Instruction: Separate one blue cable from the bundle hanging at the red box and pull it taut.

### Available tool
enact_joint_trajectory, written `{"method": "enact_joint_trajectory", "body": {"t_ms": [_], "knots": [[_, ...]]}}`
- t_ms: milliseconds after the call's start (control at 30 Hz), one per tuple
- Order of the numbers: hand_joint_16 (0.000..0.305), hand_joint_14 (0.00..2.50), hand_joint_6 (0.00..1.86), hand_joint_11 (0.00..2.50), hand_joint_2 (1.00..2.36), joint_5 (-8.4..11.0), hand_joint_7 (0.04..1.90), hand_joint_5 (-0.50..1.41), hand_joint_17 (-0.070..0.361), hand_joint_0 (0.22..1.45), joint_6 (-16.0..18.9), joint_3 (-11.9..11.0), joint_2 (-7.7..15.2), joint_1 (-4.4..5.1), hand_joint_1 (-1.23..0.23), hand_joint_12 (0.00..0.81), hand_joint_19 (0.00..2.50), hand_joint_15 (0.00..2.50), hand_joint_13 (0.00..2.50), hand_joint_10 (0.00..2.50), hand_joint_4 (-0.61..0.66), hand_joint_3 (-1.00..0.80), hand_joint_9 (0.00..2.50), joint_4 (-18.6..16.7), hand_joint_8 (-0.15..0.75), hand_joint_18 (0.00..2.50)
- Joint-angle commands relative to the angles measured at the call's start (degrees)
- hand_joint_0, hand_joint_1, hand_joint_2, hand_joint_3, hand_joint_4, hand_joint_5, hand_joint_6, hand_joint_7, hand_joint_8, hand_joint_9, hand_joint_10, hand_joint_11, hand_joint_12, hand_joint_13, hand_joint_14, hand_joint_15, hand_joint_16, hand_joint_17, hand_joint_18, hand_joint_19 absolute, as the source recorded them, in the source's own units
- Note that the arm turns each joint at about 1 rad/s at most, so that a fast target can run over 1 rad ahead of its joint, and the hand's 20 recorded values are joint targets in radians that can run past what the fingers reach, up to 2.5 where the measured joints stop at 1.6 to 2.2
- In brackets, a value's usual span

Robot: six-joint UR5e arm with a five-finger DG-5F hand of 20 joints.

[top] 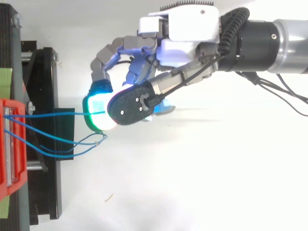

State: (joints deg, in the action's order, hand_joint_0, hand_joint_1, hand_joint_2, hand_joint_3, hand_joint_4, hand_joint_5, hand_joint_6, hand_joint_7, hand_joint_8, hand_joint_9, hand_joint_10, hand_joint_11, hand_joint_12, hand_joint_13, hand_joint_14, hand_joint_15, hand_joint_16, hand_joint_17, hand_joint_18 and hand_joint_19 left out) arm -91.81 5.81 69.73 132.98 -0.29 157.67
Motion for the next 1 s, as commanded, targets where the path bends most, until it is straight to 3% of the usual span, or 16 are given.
{"method": "enact_joint_trajectory", "body": {"t_ms": [0, 333, 967], "knots": [[0.047, 0.68, 0.89, 1.34, 1.02, 0.23, 1.05, -0.2, 0.106, 0.7, -3.4, 0.1, 0.0, -0.59, -0.79, 0.357, 0.94, 1.48, 1.19, 0.27, 0.01, -0.22, 1.01, 0.1, 0.345, 1.15], [0.047, 0.92, 0.89, 1.35, 1.02, 0.32, 1.03, -0.19, 0.107, 0.69, -4.0, 0.0, 0.0, -0.32, -0.8, 0.348, 0.98, 1.47, 1.19, 0.29, 0.02, -0.19, 1.05, -0.2, 0.35, 1.2], [0.047, 0.88, 0.89, 1.35, 1.02, 0.93, 1.04, -0.2, 0.106, 0.71, -4.0, 0.1, 0.4, -0.41, -0.8, 0.34, 0.96, 1.52, 1.24, 0.3, 0.0, -0.24, 1.06, -1.1, 0.341, 1.19]]}}
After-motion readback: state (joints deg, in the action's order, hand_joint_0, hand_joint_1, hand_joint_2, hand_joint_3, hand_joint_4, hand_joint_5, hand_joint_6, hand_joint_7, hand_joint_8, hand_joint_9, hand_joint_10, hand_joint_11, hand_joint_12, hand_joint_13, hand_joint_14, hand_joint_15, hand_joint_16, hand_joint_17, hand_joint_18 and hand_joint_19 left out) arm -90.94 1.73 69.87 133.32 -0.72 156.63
